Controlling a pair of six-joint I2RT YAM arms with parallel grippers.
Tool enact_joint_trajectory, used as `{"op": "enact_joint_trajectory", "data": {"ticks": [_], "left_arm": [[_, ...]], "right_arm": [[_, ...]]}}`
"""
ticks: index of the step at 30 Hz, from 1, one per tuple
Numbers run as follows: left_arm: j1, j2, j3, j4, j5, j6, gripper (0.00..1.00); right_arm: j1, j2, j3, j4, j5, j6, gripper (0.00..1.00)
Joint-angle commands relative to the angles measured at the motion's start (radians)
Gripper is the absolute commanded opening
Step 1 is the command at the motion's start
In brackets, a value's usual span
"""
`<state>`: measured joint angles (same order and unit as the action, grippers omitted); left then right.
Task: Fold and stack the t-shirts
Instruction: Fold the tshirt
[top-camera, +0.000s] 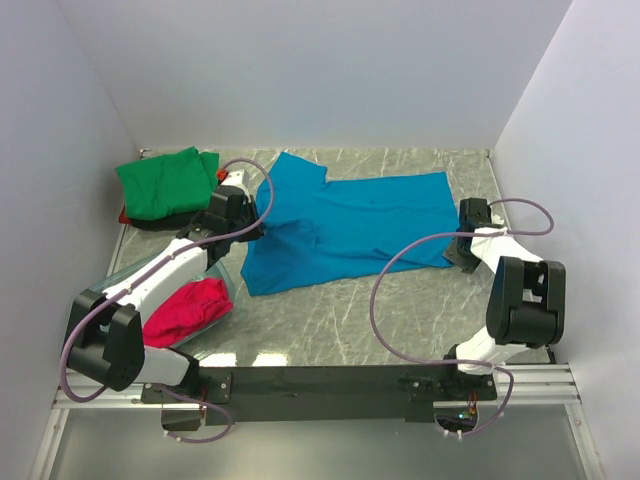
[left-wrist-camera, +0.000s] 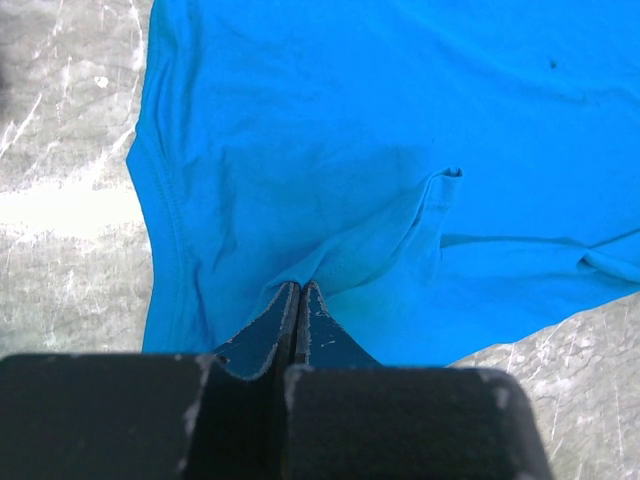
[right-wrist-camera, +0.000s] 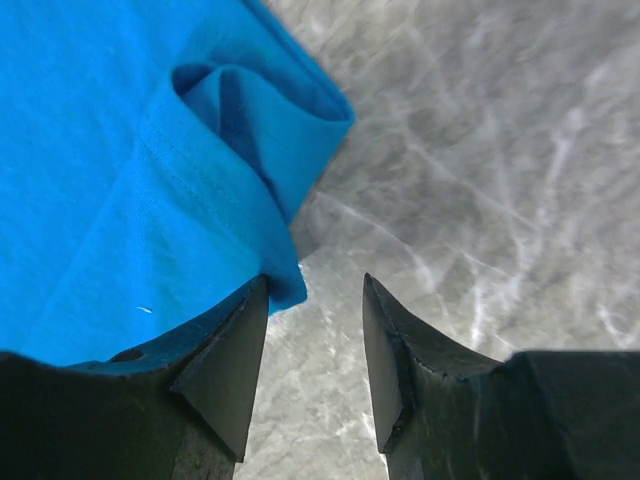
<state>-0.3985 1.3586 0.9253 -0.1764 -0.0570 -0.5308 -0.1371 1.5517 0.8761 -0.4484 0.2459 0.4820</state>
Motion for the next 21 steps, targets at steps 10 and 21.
{"op": "enact_joint_trajectory", "data": {"ticks": [10, 21], "left_arm": [[0.009, -0.023, 0.0, 0.032, -0.006, 0.028, 0.01], [0.016, 0.013, 0.027, 0.052, -0.017, 0.04, 0.01]], "right_arm": [[0.004, 0.079, 0.086, 0.065, -0.083, 0.001, 0.03], [0.039, 0.18, 0.342, -0.076, -0.023, -0.059, 0.0]]}}
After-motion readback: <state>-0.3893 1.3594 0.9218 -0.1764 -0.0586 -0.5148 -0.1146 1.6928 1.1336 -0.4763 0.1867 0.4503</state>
